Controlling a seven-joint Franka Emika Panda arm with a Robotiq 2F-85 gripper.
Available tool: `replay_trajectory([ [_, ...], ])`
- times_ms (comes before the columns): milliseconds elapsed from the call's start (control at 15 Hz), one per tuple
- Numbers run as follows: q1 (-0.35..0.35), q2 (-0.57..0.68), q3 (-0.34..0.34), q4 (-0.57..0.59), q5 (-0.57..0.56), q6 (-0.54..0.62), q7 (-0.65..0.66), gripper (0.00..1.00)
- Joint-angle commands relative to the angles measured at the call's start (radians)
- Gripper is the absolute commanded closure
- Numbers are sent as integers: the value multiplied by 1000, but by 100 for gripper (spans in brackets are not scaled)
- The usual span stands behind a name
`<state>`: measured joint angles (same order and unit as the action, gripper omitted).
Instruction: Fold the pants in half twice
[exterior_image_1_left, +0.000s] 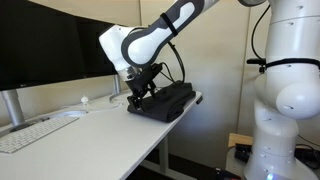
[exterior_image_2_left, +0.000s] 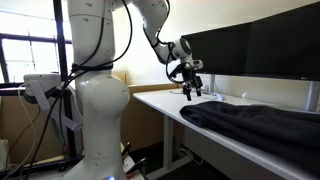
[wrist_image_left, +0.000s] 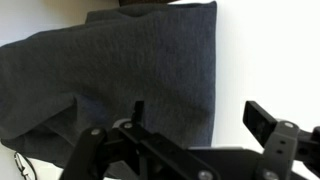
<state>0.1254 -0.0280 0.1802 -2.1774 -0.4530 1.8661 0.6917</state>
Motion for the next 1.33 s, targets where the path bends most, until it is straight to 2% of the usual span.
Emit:
replay_trajectory([
  [0, 20, 103, 0, 106, -21, -8, 1, 0],
  [467, 56, 203, -25, 219, -6, -3, 12, 0],
  [533, 47, 117, -31, 135, 9, 10, -18, 0],
  [600, 57, 186, -31, 199, 3, -4, -2, 0],
  [933, 57, 159, -32, 181, -10, -8, 5, 0],
  [1267, 45, 223, -61, 198, -14, -7, 13, 0],
])
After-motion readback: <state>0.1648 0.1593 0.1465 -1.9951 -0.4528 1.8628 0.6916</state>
